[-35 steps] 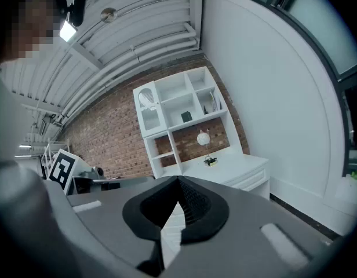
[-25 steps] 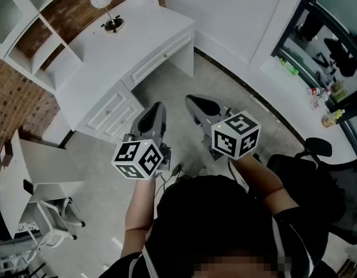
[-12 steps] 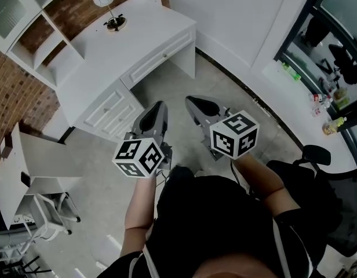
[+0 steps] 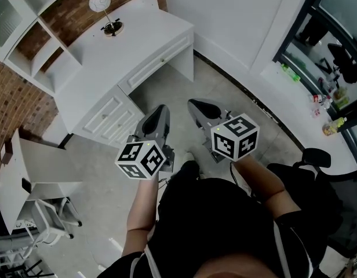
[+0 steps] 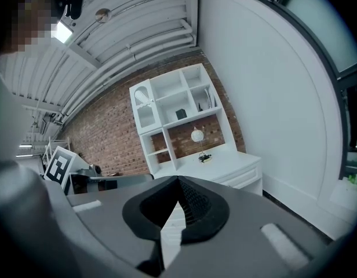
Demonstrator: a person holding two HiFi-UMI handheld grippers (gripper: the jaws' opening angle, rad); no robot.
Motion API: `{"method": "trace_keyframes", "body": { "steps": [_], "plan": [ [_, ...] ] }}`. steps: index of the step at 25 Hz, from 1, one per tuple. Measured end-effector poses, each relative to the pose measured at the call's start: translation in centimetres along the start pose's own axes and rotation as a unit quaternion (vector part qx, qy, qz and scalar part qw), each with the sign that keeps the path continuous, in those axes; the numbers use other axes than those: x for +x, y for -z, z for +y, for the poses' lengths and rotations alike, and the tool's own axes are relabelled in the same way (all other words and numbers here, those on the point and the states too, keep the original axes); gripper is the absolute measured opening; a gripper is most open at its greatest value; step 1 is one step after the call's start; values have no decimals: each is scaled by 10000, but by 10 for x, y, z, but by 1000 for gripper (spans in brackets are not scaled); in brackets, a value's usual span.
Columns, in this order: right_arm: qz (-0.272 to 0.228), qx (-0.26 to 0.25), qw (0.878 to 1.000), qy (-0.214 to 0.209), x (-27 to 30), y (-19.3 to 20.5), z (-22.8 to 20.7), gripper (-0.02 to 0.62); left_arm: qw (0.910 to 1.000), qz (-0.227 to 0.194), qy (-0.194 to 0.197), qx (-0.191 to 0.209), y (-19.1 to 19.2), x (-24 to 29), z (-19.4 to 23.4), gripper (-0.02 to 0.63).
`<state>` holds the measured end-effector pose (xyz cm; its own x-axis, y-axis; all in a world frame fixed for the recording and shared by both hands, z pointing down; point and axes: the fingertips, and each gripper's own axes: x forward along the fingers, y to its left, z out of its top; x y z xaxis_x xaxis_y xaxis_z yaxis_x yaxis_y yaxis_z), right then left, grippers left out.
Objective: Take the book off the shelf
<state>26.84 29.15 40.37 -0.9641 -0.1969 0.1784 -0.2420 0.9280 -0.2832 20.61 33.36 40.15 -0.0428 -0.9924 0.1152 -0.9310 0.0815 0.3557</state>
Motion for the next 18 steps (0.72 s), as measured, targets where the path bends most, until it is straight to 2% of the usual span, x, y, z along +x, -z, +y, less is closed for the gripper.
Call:
{"method": "trace_keyframes", "body": {
  "steps": [7, 18],
  "plan": [
    [64, -19, 10000, 16, 15, 1, -13, -3, 10000, -51, -11, 6, -5, 17, 11, 8],
    [-35, -126, 9999, 5, 69, -27, -32, -3, 9997, -81, -13, 250, -36, 58, 50, 8]
  ]
}}
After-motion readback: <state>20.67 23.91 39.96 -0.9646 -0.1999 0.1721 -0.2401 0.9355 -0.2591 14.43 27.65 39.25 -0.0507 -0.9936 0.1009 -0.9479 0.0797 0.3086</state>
